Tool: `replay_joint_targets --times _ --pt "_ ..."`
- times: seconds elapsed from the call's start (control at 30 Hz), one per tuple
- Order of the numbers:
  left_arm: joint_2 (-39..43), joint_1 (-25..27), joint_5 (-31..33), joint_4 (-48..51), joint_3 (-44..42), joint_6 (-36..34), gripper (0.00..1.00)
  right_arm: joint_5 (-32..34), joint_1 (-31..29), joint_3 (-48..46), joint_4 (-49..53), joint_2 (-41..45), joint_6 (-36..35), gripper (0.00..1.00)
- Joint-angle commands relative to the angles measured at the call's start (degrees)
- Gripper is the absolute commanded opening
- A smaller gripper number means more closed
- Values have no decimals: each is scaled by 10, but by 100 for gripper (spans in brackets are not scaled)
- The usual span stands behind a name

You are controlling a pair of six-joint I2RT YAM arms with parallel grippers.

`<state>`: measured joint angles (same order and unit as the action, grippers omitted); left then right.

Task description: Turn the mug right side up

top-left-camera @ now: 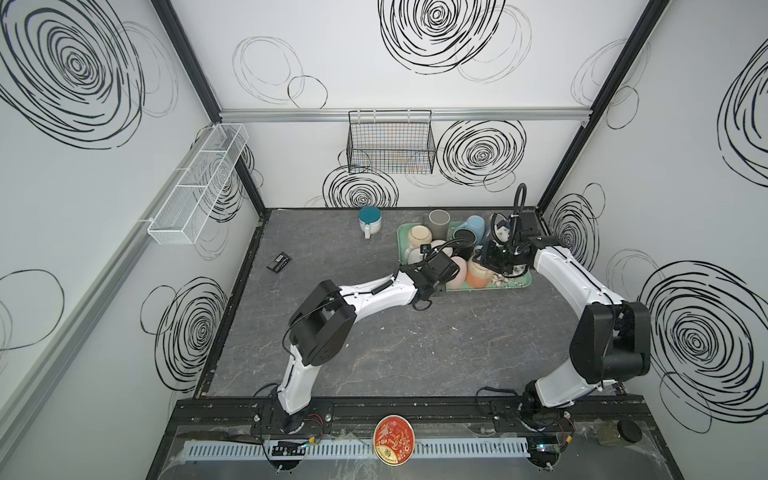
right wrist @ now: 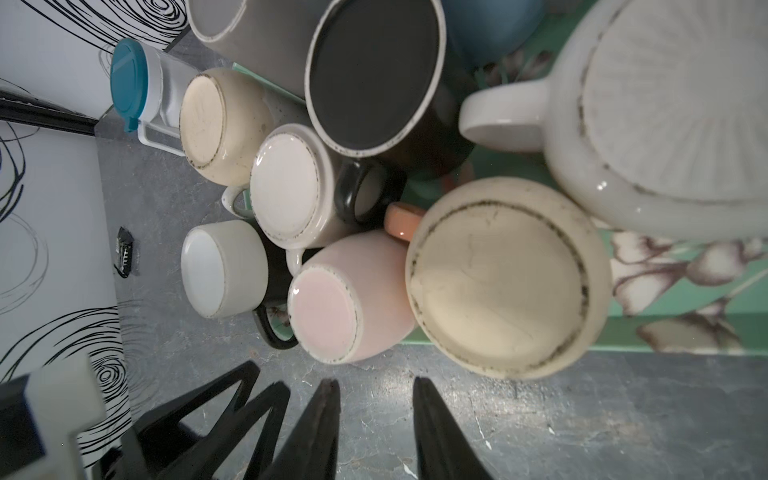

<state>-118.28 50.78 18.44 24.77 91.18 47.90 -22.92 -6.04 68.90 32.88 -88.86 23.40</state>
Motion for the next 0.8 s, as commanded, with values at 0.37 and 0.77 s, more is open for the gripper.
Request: replay_joint_targets --times 0.37,0.77 --pt "-51 -36 88 27 50 34 46 -33 -11 -104 -82 95 64 34" --pt "-77 -45 81 19 70 14 31 -42 -23 -95 -83 73 73 34"
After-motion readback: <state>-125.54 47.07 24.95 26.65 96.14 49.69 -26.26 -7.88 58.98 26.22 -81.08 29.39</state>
